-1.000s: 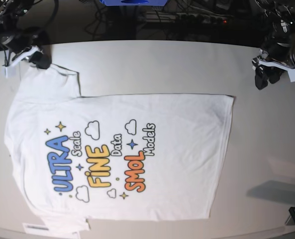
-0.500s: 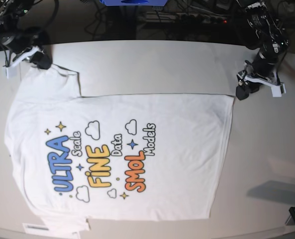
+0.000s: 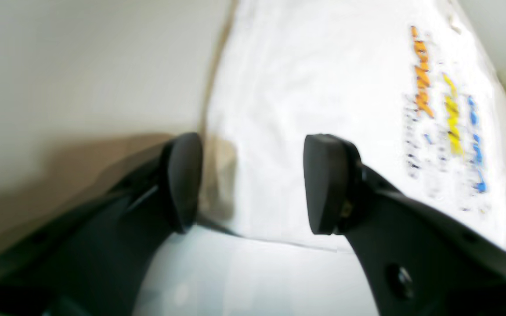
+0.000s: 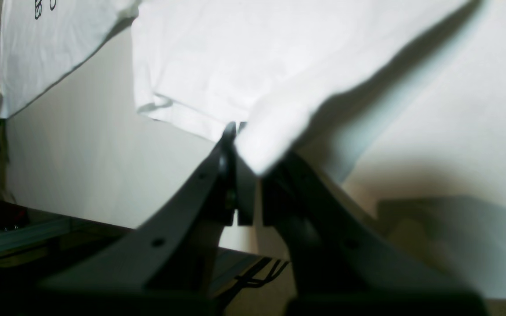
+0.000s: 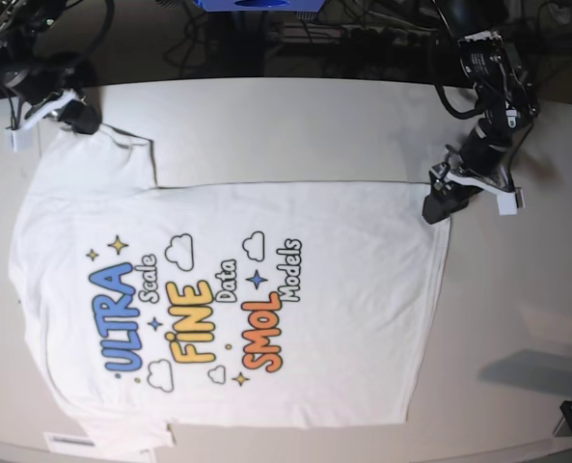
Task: Fold the T-shirt properly
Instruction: 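Lower the left gripper onto the other shoulder corner and grasp it, then lift both shoulder corners and pull the shirt toward the robot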
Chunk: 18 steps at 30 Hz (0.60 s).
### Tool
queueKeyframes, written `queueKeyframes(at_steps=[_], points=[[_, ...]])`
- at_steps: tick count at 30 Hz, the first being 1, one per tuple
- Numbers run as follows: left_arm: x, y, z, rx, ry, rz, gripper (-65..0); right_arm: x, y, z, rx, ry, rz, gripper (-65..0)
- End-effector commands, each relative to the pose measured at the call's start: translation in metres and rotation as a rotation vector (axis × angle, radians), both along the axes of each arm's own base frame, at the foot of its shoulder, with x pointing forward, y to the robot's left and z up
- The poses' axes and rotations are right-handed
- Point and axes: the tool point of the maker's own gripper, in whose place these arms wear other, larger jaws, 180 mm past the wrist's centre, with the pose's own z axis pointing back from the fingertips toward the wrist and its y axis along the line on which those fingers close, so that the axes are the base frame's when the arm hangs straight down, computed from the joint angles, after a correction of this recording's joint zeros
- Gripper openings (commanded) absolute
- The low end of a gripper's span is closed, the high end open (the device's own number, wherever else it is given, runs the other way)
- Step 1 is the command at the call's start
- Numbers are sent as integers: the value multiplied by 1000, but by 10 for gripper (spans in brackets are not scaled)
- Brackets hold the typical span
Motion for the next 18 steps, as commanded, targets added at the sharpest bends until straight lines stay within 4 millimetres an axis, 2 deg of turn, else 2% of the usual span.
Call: queueKeyframes(at_steps=[1, 8, 9, 10, 14, 15, 18], points=[[-10, 1, -11, 20, 74, -16, -292, -3, -3, -1, -20, 17, 12, -650], [-4, -2, -9, 11, 60, -14, -297, -3, -3, -1, -20, 17, 12, -650], [-4, -2, -8, 11, 58, -14, -316, -3, -3, -1, -20, 17, 12, -650], [-4, -2, -8, 11, 58, -14, -356, -3, -3, -1, -20, 17, 12, -650], [-3, -2, -8, 10, 56, -14, -610, -3, -3, -1, -20, 17, 12, -650], [-3, -2, -9, 9, 57, -13, -638, -3, -3, -1, -20, 17, 12, -650], [-6, -2, -14, 1, 75, -12, -647, -3, -3, -1, -20, 17, 12, -650]])
